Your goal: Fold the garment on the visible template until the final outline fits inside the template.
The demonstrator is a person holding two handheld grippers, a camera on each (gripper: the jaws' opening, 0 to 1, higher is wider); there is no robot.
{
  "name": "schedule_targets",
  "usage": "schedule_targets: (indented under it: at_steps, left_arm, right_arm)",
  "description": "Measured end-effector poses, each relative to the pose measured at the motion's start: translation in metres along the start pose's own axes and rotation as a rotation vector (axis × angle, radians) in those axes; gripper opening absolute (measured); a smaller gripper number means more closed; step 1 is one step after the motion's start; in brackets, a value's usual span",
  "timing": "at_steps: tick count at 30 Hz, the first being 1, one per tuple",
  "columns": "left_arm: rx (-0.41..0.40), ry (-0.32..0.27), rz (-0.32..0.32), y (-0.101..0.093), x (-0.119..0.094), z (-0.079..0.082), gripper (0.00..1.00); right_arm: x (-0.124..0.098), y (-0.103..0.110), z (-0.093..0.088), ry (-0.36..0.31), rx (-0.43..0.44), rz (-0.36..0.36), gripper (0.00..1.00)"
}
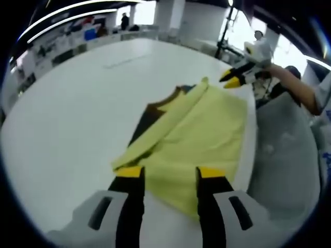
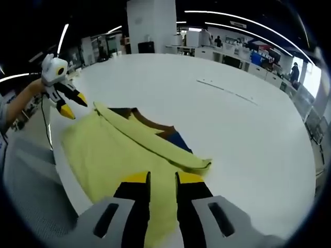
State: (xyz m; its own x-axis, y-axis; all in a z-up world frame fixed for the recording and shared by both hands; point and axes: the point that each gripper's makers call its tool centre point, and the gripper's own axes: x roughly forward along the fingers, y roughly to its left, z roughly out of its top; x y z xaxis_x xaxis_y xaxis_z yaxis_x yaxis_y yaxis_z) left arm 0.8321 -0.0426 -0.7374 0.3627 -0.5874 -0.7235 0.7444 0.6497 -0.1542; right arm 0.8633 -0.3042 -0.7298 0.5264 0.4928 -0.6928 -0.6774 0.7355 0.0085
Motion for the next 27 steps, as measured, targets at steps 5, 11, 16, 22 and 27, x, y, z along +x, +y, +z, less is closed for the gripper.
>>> schedule_targets:
  at_steps: [5,11,16,22,27]
  left_arm:
    - [-0.01,0.006,0.002,0.004,0.006,-0.001,0.3]
    - [-0.008,0.024,0.008,0.008,0.01,-0.005,0.27]
    - [-0.023,0.029,0.018,0.015,0.017,-0.006,0.23]
    - [-0.021,0.043,0.042,0.023,0.021,-0.008,0.18]
    - [-0.021,0.053,0.057,0.03,0.026,-0.009,0.13]
  right_arm:
    - [0.008,-0.006,-0.005,0.018,0.006,-0.006,0.16]
    - [0.014,-0.01,-0.011,0.033,0.02,-0.005,0.13]
    - [0.018,-0.014,-0.015,0.047,0.021,-0.011,0.12]
    - [0.023,-0.018,-0.02,0.06,0.028,-0.017,0.1]
    - [0.028,-0.019,-0.022,0.07,0.033,-0.017,0.09]
